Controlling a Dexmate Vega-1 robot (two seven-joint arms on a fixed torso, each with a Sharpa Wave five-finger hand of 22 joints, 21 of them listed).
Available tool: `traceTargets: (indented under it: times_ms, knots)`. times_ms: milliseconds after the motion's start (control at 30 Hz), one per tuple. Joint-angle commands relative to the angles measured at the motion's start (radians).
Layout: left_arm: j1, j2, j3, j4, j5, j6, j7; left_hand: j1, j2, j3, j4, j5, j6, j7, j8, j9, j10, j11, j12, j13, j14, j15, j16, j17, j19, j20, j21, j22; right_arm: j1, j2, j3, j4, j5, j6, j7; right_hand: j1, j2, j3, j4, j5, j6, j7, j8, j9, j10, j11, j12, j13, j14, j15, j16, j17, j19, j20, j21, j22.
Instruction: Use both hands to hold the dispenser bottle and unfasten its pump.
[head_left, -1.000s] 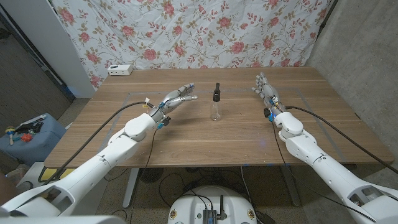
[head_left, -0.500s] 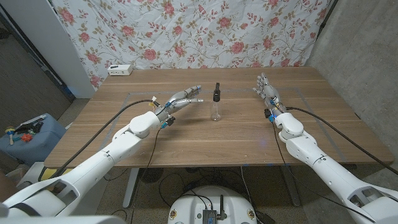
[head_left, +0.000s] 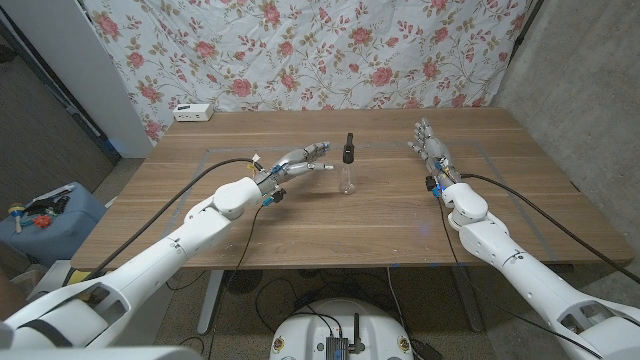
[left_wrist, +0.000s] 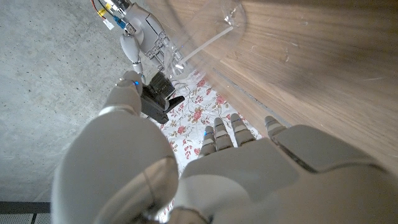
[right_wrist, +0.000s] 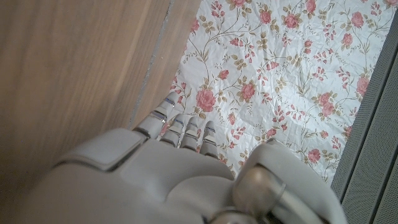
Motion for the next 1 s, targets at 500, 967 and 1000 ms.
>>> traceTargets:
  times_ms: [500,967,1000]
  knots:
    - [-0.054,-0.036,0.049,0.056,0.06,0.006,-0.018,0.06,0.006,-0.048,0.004,0.026,0.055,0.018,0.016,0.008,0.058,-0.009,0.016,0.003,0.053,0.004,0.01,0.003,-0.022,-0.04,0.016,0.004,-0.005,0.012,0.008,0.023,0.003,0.035,0.002,-0.004,-0.002,0.002,0.001,0.006,0.006,-0.004,0.002,0.002,0.01,0.0,0.002,0.003,0.007,-0.008,0.003,0.002,0.008,-0.035,0.006,0.005]
    - [-0.059,-0.058,0.061,0.074,0.071,0.001,-0.003,0.092,0.018,-0.075,0.011,0.03,0.093,0.001,0.019,0.01,0.096,-0.034,0.025,0.007,0.085,-0.016,0.012,0.004,0.011,-0.079,0.023,0.004,0.0,0.017,0.011,0.049,0.014,0.065,0.028,-0.004,-0.004,0.001,0.0,0.006,0.008,-0.007,0.002,0.002,0.01,-0.005,0.002,0.004,0.007,-0.007,0.003,0.001,0.006,-0.033,0.006,0.005]
    - [-0.059,-0.059,0.063,0.073,0.074,0.003,-0.001,0.095,0.019,-0.077,0.011,0.03,0.093,0.002,0.018,0.01,0.096,-0.034,0.024,0.007,0.088,-0.015,0.012,0.004,0.012,-0.078,0.023,0.004,0.001,0.019,0.012,0.053,0.016,0.07,0.032,-0.003,-0.004,0.002,0.0,0.006,0.008,-0.008,0.002,0.002,0.01,-0.005,0.002,0.004,0.008,-0.007,0.003,0.001,0.005,-0.031,0.005,0.005]
